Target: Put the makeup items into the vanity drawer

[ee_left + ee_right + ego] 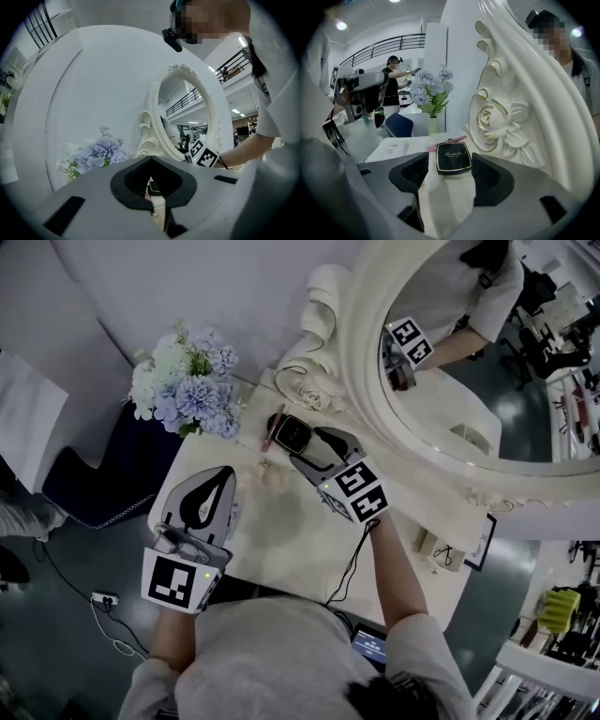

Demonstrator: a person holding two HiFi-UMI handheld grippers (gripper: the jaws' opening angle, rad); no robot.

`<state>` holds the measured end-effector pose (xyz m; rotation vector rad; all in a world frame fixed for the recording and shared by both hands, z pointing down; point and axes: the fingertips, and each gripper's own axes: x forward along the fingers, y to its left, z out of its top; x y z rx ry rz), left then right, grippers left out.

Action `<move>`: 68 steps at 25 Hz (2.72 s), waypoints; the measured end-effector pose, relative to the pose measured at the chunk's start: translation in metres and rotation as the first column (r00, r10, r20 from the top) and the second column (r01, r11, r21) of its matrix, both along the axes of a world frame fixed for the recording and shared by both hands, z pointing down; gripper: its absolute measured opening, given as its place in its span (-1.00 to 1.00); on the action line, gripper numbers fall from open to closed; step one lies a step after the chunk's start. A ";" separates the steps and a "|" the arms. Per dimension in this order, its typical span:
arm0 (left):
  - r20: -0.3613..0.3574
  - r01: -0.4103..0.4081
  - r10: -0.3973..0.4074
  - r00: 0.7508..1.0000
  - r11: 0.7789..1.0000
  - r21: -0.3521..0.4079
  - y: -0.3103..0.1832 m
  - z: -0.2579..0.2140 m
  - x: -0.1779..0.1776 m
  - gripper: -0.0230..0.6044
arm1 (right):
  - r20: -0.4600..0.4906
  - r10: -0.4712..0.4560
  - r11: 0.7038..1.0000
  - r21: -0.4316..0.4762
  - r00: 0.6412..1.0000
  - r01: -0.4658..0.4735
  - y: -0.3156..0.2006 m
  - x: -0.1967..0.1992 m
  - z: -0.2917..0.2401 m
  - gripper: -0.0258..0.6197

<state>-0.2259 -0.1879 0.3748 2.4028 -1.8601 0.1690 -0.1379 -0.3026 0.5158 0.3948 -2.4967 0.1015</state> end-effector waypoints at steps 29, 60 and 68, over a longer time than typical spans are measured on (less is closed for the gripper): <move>0.026 0.036 -0.035 0.999 0.999 -0.032 0.014 0.004 -0.018 -0.91 | 0.041 0.028 1.000 0.010 0.999 -0.028 -0.002 -0.009 -0.002 0.01; -0.012 -0.215 0.220 0.975 0.963 0.163 0.023 -0.036 0.032 -0.91 | 0.526 0.338 0.914 0.012 0.780 -0.404 0.091 0.059 -0.128 0.01; -0.024 -0.297 0.306 0.952 0.938 0.178 0.030 -0.038 0.050 -0.91 | 0.562 0.414 0.859 0.018 0.716 -0.511 0.113 0.079 -0.141 0.01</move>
